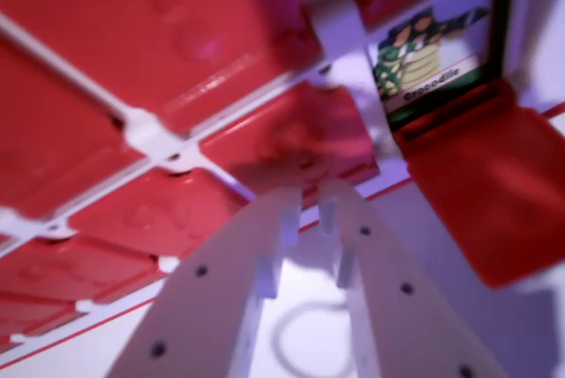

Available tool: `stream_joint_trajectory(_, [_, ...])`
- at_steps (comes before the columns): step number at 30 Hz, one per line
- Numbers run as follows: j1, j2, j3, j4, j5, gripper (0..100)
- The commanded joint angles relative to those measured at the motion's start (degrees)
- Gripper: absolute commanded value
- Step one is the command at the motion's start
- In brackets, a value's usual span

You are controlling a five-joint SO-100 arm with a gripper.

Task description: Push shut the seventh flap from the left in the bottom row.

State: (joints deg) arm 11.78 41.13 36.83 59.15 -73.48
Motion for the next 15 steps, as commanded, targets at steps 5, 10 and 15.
stream_joint_trajectory(5, [0.35,3.6,-5.63,-0.97,0.35,2])
stream_joint_trajectory(10, [-0.09,9.23,-2.11,0.26,0.26,2])
stream_joint_trajectory(15, [-1.23,18.19,3.43,0.0,0.0,2])
